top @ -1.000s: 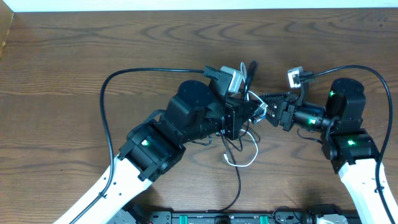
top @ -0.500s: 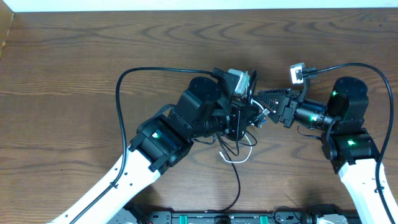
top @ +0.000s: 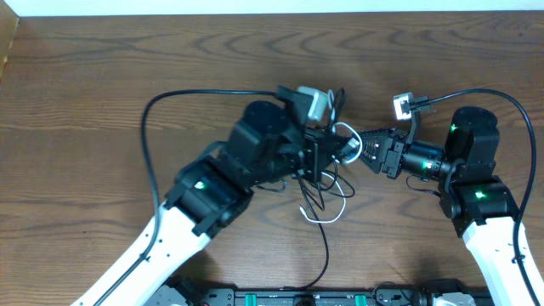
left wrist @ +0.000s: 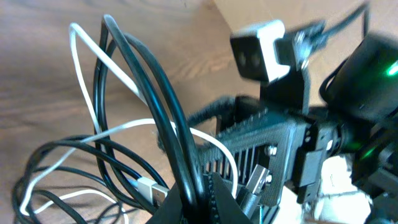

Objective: Untangle cables

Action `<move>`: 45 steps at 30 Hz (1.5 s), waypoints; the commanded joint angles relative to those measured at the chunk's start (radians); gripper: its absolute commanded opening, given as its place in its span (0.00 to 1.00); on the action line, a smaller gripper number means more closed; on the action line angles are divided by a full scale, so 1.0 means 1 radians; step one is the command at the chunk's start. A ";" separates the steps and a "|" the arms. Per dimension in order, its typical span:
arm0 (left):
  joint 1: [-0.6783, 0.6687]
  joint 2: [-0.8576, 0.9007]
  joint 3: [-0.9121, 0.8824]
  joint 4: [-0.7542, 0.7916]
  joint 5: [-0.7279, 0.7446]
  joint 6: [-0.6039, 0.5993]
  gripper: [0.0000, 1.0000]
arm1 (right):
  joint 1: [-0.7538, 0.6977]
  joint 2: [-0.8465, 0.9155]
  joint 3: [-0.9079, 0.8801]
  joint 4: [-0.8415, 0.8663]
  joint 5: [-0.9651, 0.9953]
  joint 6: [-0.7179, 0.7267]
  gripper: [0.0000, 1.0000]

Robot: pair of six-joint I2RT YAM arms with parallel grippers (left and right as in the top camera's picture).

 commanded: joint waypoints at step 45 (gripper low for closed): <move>0.057 -0.053 0.021 -0.036 0.048 0.013 0.08 | -0.001 -0.001 0.010 0.206 -0.229 -0.074 0.75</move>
